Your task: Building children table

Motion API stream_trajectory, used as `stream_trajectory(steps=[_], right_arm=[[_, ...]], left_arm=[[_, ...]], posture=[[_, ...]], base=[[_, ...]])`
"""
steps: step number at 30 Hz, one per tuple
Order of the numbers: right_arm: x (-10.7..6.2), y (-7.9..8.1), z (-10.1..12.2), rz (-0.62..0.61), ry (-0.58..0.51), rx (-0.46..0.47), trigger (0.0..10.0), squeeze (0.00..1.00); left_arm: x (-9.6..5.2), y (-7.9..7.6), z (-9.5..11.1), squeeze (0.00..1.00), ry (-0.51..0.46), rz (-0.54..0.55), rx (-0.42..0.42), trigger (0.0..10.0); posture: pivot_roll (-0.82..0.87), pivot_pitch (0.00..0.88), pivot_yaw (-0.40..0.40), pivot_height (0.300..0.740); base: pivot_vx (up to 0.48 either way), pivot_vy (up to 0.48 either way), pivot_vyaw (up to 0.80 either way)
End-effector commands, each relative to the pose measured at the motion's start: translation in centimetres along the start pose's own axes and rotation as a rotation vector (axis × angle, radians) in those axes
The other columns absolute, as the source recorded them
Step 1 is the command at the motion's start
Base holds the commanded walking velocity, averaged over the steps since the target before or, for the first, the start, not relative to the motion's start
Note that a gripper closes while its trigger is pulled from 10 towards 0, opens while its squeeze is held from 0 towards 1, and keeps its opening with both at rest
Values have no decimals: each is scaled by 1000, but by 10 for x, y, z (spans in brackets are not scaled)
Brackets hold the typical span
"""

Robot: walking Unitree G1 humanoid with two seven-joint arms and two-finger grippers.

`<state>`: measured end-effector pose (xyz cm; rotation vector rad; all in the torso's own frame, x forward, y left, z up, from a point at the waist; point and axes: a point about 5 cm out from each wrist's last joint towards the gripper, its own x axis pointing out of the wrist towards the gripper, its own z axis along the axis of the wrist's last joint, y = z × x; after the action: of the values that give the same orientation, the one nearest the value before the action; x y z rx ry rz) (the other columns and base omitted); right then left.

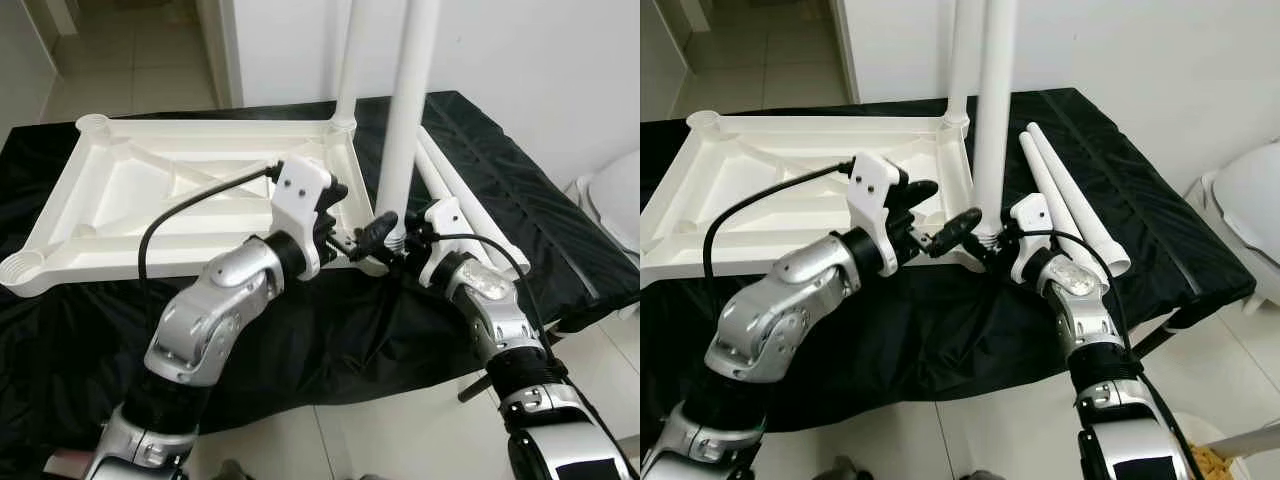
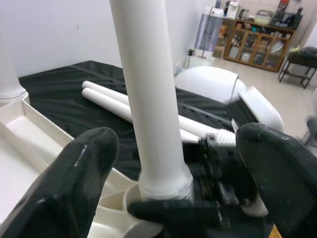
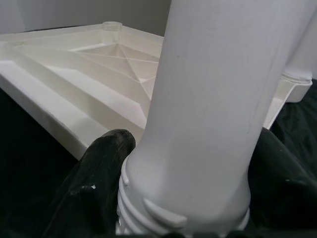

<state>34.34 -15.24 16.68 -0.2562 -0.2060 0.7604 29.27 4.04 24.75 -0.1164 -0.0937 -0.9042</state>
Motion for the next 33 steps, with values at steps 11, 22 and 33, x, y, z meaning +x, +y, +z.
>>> stream_trajectory(steps=[11, 22, 33], right_arm=[[-2, 18, -1, 171, 5, -26, 10000, 0], [-4, 27, -5, 260, 28, -20, 10000, 0], [-7, 22, -6, 239, 40, -28, 10000, 0]], left_arm=[[20, 14, 30, 0, -26, -26, -130, 10000], [35, 38, 58, 0, -55, 67, -194, 10000], [34, 48, 65, 0, -62, 88, -249, 0]], posture=[[-44, 17, 0, 740], [-40, 25, 4, 740], [-42, 29, 8, 740]], base=[[0, 0, 0], [0, 0, 0], [0, 0, 0]])
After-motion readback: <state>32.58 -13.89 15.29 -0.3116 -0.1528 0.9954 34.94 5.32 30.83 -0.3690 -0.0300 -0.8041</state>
